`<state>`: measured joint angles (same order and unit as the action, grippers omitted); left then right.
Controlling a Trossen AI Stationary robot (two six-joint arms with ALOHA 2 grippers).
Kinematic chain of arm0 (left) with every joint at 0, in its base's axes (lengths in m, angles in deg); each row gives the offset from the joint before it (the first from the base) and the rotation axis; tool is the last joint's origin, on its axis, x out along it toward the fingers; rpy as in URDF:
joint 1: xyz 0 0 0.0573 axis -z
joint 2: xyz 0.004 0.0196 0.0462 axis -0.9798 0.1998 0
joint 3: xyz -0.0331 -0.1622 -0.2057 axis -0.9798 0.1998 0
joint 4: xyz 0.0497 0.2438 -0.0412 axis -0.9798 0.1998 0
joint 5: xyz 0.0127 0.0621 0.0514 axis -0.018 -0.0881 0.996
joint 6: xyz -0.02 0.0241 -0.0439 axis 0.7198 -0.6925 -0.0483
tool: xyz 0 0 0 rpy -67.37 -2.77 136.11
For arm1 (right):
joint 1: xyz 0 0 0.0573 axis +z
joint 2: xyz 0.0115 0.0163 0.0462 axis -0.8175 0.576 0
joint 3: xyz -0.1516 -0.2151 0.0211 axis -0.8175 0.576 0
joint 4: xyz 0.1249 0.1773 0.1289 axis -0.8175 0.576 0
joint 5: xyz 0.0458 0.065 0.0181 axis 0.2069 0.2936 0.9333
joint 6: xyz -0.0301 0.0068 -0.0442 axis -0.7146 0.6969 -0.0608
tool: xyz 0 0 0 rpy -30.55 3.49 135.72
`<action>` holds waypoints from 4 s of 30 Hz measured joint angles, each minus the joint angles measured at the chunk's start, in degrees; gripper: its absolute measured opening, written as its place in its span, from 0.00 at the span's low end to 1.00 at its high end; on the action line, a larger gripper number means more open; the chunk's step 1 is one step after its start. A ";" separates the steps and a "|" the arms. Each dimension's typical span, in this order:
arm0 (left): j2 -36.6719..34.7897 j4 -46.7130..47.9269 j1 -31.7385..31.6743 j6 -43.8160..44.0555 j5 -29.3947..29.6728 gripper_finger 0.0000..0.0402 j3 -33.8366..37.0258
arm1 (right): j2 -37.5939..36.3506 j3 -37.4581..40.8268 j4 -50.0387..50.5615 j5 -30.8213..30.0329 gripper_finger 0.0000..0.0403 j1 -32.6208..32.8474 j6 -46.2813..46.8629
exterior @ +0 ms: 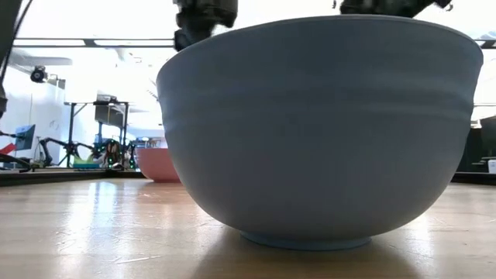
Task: Nest bowls inside each other
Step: Stack the purple bowl on top of the stacked white bowl
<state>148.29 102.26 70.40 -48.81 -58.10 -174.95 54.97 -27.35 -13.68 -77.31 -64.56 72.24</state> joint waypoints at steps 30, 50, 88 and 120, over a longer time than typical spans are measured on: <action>-35.25 -13.69 0.33 9.50 0.10 0.00 41.16 | 55.59 -38.79 23.55 -1.49 0.33 -6.63 -42.31; -36.67 -13.64 0.37 8.38 -0.75 0.00 42.01 | 38.87 -43.13 29.51 3.31 0.03 -6.09 -28.04; -36.80 -13.48 0.33 -7.53 -0.71 0.00 43.04 | 48.26 -58.48 45.49 -4.53 0.03 26.57 -41.94; -36.80 -13.51 0.34 -7.53 -0.73 0.00 43.04 | 52.57 -54.80 42.74 -1.06 0.17 25.45 -28.37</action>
<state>111.49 88.76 70.74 -56.34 -58.83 -131.91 107.54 -82.15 29.06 -78.37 -39.11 43.87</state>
